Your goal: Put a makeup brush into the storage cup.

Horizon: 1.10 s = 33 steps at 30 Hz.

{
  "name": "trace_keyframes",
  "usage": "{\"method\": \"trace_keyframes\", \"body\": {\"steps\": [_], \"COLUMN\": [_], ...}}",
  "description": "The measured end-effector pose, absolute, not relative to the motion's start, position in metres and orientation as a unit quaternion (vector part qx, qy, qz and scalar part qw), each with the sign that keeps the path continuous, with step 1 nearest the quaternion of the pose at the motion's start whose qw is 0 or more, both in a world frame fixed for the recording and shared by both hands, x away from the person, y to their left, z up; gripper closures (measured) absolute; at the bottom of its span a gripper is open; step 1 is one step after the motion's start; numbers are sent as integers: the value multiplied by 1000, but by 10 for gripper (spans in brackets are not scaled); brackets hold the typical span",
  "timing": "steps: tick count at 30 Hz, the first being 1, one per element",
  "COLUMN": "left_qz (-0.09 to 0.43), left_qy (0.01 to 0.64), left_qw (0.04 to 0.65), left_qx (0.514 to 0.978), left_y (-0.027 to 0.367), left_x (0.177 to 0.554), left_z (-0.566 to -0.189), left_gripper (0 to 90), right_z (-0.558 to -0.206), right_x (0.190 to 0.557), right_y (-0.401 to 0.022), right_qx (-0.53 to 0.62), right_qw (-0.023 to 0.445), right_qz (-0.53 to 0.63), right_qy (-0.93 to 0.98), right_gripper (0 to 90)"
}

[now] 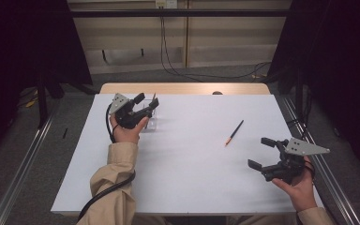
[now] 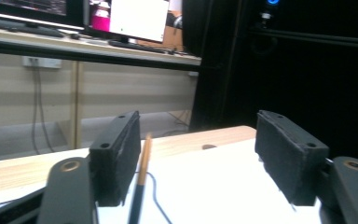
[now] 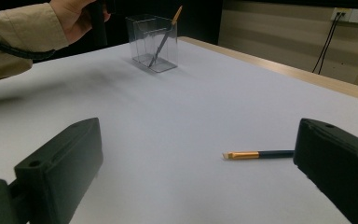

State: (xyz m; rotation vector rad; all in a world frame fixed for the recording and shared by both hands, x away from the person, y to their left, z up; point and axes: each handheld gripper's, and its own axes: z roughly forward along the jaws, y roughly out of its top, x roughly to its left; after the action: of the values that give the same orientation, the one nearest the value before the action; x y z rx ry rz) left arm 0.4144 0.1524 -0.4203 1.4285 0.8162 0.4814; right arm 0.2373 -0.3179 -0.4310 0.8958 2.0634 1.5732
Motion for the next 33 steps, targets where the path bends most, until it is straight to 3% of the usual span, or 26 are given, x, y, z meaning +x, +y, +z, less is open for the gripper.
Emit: {"method": "trace_keyframes", "body": {"steps": [26,33], "left_qz": [168,160], "left_qy": [321,315], "left_qw": [643,648], "left_qx": [675,675], "left_y": [159,164], "left_x": [390,383], "left_z": [-425,-425], "left_gripper": [31,14], "right_z": [-430,-430], "right_x": [237,237], "right_y": [-317,-317], "right_qx": [318,318], "right_qw": [198,198], "right_qz": [560,560], "right_qy": [739,739], "right_gripper": [8,8]}}
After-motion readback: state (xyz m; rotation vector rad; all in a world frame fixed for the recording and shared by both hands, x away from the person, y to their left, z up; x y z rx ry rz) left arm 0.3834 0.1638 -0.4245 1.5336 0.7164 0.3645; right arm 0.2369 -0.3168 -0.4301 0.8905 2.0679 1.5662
